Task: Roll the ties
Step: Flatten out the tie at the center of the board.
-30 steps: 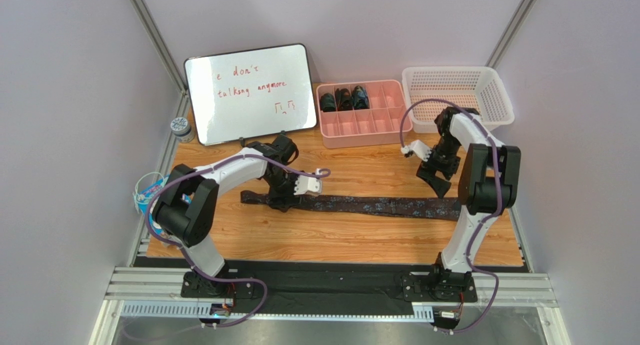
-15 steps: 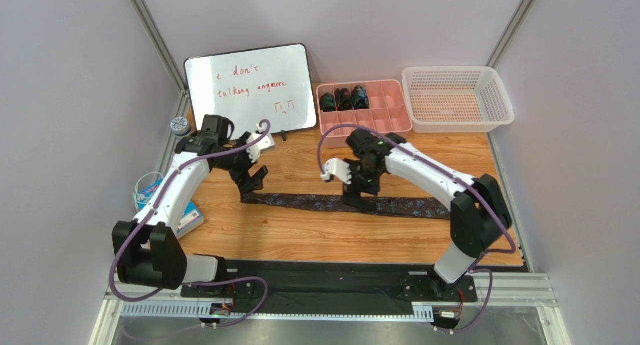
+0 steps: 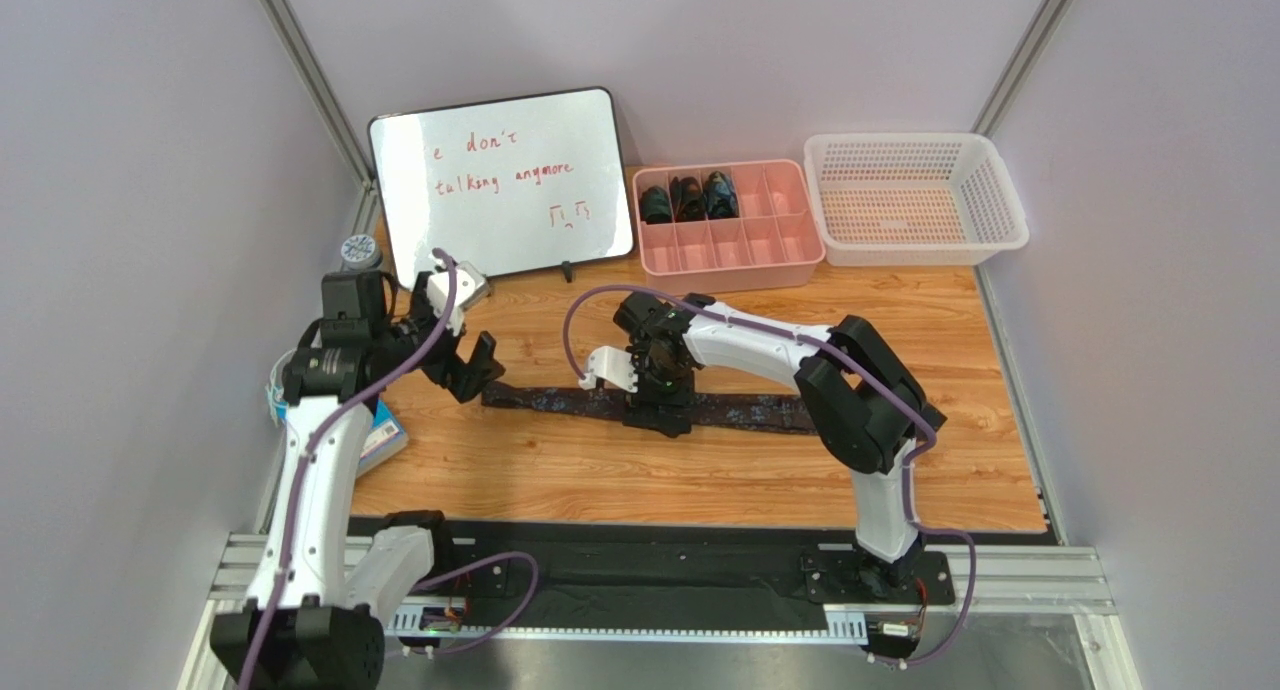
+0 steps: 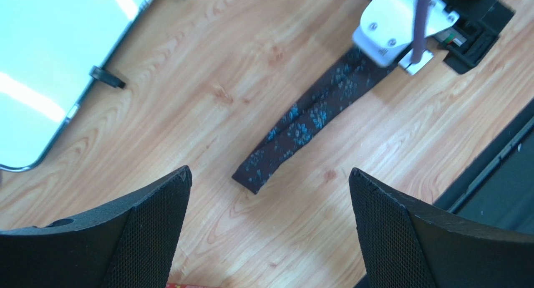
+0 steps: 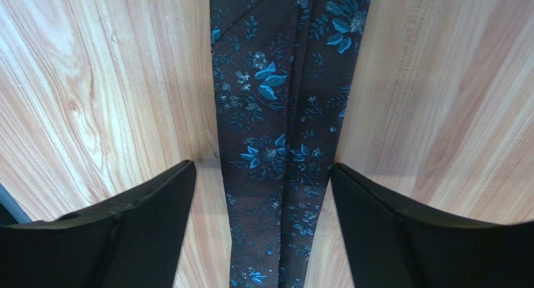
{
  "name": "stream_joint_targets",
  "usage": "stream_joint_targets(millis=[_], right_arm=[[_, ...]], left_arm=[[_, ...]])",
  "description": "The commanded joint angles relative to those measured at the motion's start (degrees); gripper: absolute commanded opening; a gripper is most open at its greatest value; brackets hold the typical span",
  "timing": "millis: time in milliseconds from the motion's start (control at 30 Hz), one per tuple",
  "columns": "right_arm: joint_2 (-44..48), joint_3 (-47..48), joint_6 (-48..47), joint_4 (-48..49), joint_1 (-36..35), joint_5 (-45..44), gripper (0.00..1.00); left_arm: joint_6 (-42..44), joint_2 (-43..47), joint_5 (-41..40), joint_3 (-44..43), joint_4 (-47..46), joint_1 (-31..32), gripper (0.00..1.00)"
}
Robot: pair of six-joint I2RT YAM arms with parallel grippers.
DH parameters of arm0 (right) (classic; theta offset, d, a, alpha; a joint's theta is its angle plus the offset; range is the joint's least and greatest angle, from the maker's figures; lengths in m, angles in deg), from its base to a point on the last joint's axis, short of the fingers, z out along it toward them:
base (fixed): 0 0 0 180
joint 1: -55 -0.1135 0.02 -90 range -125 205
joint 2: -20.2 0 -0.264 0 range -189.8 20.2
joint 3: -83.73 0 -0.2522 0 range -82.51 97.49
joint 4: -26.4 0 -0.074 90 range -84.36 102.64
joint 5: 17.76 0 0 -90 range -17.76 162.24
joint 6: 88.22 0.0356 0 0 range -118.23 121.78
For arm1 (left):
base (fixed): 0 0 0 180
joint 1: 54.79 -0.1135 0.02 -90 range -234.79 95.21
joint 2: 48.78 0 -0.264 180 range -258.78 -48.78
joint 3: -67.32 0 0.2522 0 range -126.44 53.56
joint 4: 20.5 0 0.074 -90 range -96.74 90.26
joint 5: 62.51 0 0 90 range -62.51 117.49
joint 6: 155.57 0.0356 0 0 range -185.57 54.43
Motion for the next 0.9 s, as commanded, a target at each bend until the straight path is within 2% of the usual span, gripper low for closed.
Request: stream_joint_targets(millis=[0,33,67,100,200,233,267,367,467,567,633,667,733,800,833,867], right_arm=[[-0.5,1.2,-1.3,0.8,0.0,1.2,0.71],[-0.6,0.9,-2.4,-0.1,0.3,1.8,0.65],[-0.7,0.7,-2.9,-0.6,0.5,2.2,0.61],[-0.6,0.3,-3.3,-0.9,0.8,2.9,0.56],[0.1,-1.4,-5.2,-2.1,1.8,4.7,0.46],[0.9,-2.4,-5.8,-2.8,2.4,5.1,0.45],[1.3,-3.1,-6.6,-2.8,2.7,5.3,0.42],[2.9,-5.3,-8.7,-3.2,4.0,5.6,0.26],[3.4,-6.3,-9.8,-3.8,5.4,6.3,0.24],[3.7,-6.8,-12.3,-5.0,5.8,7.3,0.13],[3.9,-6.9,-14.2,-6.4,5.8,7.8,0.11],[4.1,-7.1,-14.7,-6.9,5.8,8.4,0.12],[4.5,-7.3,-16.0,-8.4,5.8,9.2,0.12],[5.0,-7.8,-16.7,-9.7,5.9,10.1,0.18],[5.0,-8.0,-16.9,-10.0,5.9,10.3,0.23],[5.0,-8.2,-17.0,-10.1,5.8,10.5,0.33]], left_arm=[[-6.4,9.5,3.6,5.0,-8.0,-0.6,0.99],[-5.8,10.8,3.4,5.5,-7.9,-0.6,0.99],[-2.0,10.8,3.6,5.6,-6.9,-0.6,0.92],[0.3,10.4,3.7,5.2,-4.1,-0.6,0.9],[7.9,6.6,5.1,1.6,4.6,-0.6,0.91],[9.6,4.9,6.0,0.2,6.7,-0.6,0.93],[10.6,4.3,7.3,0.1,7.6,-0.6,0.99],[10.8,4.2,6.0,1.4,6.2,-0.6,1.0],[14.3,4.6,4.3,3.7,5.2,-0.6,0.99],[23.1,3.7,4.1,5.7,7.7,-0.6,0.97],[32.4,2.6,4.6,7.6,9.5,-0.5,0.91],[34.8,2.4,4.8,8.4,10.2,-0.6,0.84],[40.2,1.3,5.2,10.0,10.0,-0.6,0.79],[43.1,-0.1,6.0,10.6,10.0,-0.5,0.79],[45.3,-0.7,6.5,11.3,9.9,-0.1,0.84],[46.3,-1.3,6.1,11.8,9.1,0.2,0.88]])
